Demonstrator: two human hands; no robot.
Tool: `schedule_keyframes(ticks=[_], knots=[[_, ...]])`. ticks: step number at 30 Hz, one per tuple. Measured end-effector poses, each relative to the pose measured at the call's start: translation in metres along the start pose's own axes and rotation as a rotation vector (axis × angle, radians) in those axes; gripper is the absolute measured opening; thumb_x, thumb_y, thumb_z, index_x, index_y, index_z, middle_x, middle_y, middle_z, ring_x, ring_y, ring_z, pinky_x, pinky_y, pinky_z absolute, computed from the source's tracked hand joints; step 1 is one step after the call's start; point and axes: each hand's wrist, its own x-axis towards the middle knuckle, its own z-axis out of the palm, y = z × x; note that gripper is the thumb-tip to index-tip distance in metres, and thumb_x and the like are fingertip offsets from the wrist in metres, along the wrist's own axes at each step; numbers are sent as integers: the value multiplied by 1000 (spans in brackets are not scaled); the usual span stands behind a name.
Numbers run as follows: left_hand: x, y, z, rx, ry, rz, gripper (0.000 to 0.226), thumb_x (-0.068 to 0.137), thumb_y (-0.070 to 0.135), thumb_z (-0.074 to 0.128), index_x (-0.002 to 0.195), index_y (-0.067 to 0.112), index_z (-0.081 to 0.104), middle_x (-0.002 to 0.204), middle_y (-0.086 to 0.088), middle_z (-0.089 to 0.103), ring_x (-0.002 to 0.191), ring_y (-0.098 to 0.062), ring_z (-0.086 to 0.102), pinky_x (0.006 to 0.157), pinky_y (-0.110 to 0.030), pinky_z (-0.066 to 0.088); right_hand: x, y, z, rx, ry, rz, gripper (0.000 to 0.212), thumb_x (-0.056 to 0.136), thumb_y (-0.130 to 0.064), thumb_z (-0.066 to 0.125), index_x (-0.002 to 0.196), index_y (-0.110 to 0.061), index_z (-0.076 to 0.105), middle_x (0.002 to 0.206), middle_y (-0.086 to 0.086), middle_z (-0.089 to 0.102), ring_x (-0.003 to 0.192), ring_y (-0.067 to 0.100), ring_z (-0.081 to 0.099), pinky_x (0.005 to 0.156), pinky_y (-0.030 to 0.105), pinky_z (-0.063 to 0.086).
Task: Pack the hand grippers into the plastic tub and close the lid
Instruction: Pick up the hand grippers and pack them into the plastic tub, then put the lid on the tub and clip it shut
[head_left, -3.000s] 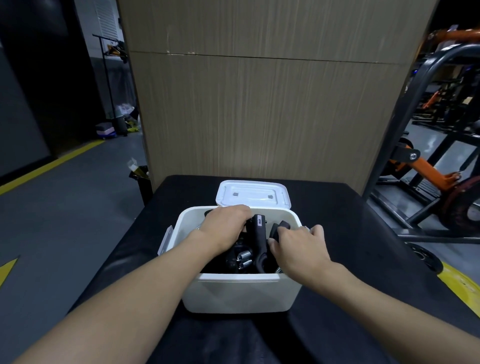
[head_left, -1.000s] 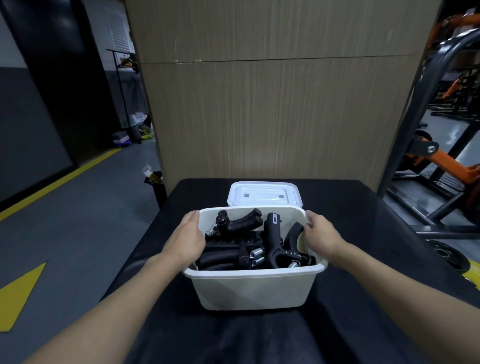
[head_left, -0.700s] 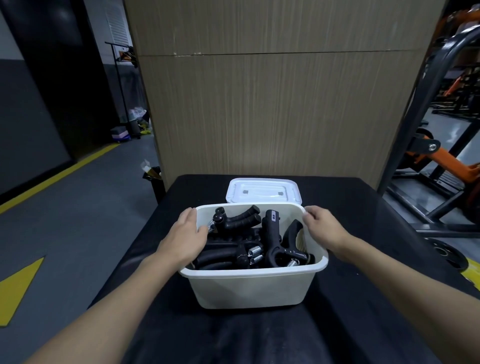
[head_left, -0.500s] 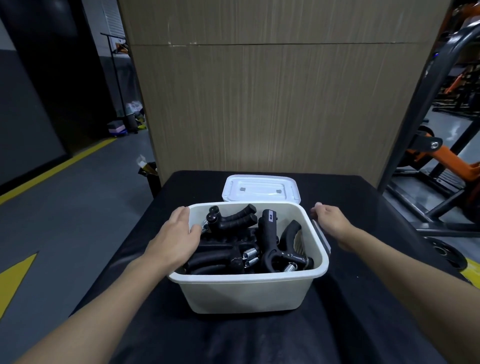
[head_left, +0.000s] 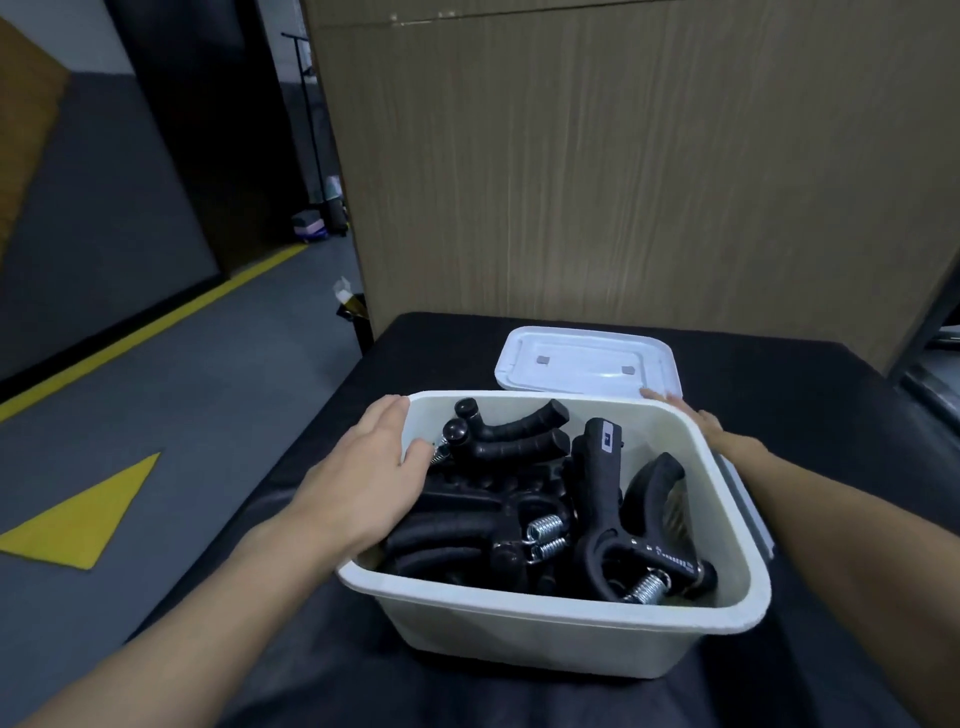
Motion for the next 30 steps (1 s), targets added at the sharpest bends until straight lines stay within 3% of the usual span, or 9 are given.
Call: schedule_keyframes(ticks=[2,5,7,9,15,20,23,27,30], knots=[[2,-2,2,4,9,-6,53,100,37,29,151,24,25,158,23,17,135,-11,36,109,-40,34,6,-5,1,-298,-48,44,51,100,-43,37,149,-27,33,157,3,26,146,26,18,119,46,7],[4,-4,3,13,5,-11,53,100,37,29,151,25,26,158,24,17,136,-11,35,111,-43,33,3,-10,9,-723,137,9,27,94,-25,43,119,-21,54,116,1,51,118,21,35,97,43,26],[4,-4,2,19,5,-12,54,100,36,28,152,25,25,158,24,17,136,-11,35,111,-43,33,0,-3,13,-784,240,-9,16,89,-20,45,100,-22,56,100,-1,52,109,19,37,88,41,27],[4,-5,2,28,-4,-8,56,100,36,27,154,24,23,159,23,15,137,-11,34,111,-43,33,-8,6,9,-680,370,-104,5,90,-19,45,91,-19,50,99,1,47,105,22,40,85,42,29],[3,-4,-1,-10,-34,-10,57,101,34,26,155,20,21,162,17,12,143,-14,29,115,-43,28,-71,-24,-35,-116,788,-254,17,102,-25,44,96,-9,45,94,11,51,81,29,45,71,38,36],[-5,7,-12,14,12,-7,44,101,30,29,139,13,43,152,2,36,132,-24,41,107,-45,33,-132,-57,-84,185,947,-286,26,98,-38,49,96,-12,49,93,14,61,77,34,64,67,38,46],[-4,14,-22,-57,85,27,50,100,32,29,147,19,36,155,0,35,137,-23,38,111,-49,30,-170,-84,-104,296,975,-360,28,99,-42,47,97,-14,44,96,5,55,65,28,69,48,32,53],[7,36,-51,-370,245,79,52,99,33,38,150,20,33,154,-1,38,139,-19,38,114,-40,31,-202,-120,-113,366,899,-475,16,100,-30,52,98,-16,45,102,5,52,83,29,66,48,36,60],[11,52,-82,-509,351,136,58,99,37,41,152,19,28,156,-1,33,140,-17,35,115,-39,29,-212,-140,-106,385,791,-483,8,100,-19,52,100,-13,48,103,9,56,80,25,64,46,32,59]])
